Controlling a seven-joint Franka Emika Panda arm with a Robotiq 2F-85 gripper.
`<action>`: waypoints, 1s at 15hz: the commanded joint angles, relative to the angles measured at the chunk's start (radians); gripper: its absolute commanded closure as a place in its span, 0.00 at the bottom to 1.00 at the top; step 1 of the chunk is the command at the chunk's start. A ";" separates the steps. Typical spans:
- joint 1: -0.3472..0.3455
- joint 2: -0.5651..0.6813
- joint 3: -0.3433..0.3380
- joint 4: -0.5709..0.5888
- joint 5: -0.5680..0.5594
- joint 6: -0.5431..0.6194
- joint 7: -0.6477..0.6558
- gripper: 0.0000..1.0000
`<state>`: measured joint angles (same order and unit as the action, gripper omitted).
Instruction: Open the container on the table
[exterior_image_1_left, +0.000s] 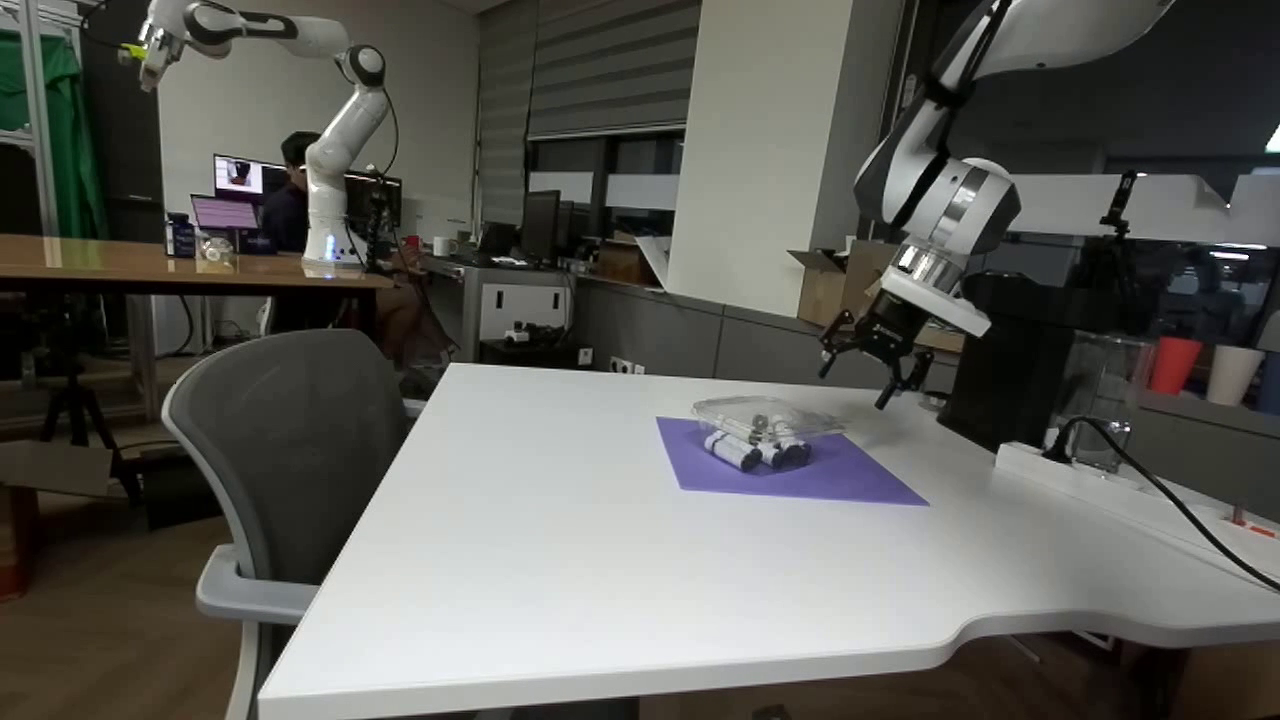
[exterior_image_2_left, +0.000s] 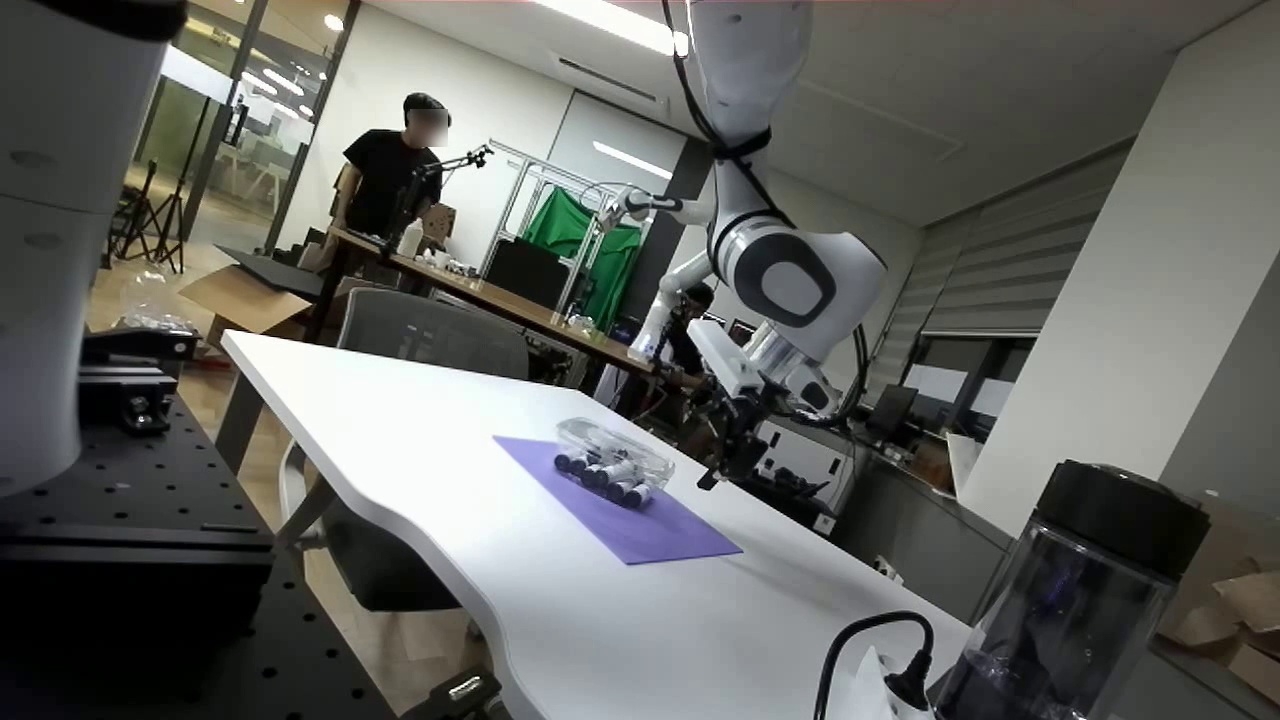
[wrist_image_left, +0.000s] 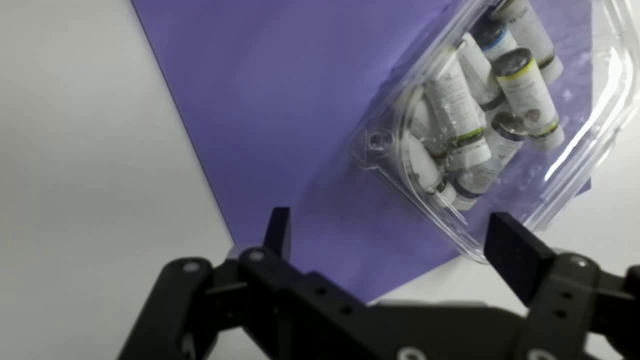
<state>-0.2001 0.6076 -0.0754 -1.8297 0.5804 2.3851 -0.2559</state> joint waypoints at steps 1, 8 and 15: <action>-0.050 0.037 0.049 0.024 -0.031 -0.034 0.015 0.00; -0.089 0.051 0.121 0.026 -0.009 -0.070 -0.014 0.00; -0.124 0.036 0.168 0.023 0.061 -0.076 -0.089 0.00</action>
<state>-0.2949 0.6543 0.0665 -1.8202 0.6032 2.3291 -0.3095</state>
